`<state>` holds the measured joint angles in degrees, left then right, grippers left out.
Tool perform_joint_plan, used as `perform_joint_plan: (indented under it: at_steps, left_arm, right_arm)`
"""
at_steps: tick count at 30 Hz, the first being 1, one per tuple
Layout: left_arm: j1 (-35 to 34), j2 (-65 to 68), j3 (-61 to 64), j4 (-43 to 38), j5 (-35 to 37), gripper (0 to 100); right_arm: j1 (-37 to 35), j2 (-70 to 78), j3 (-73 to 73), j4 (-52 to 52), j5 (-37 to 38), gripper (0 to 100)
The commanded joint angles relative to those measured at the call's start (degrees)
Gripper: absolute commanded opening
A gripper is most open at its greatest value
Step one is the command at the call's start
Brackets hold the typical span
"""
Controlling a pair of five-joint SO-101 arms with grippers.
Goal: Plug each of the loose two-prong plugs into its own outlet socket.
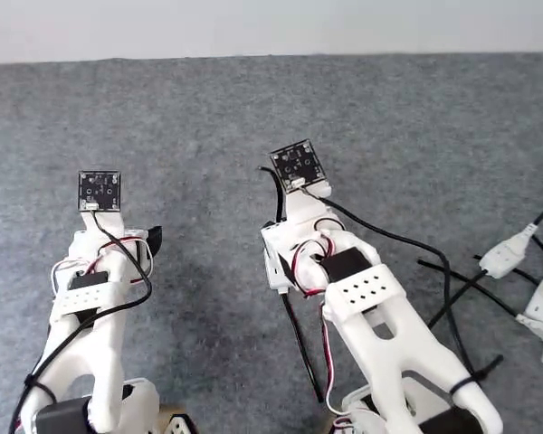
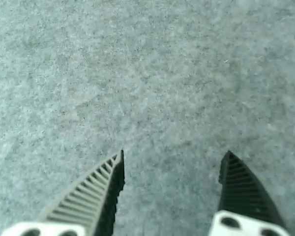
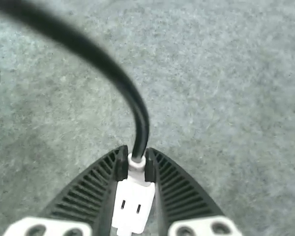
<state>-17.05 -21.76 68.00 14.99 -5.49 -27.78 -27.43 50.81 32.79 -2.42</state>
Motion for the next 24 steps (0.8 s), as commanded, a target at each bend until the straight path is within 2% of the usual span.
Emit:
perform_joint_plan:
  at_steps: [1,16,24]
  left_arm:
    - [-0.18,-1.58,-0.4,-1.76,0.53,29]
    - [-0.26,-1.58,-0.4,-1.76,0.44,29]
    - [-0.26,-1.58,-0.4,-1.76,0.44,29]
  right_arm:
    - [-0.04,-1.36,-0.09,-1.63,0.62,0.9]
    - [0.31,-1.19,4.22,-5.14,2.73,0.9]
    - [0.31,4.62,3.6,-9.63,4.75,0.9]
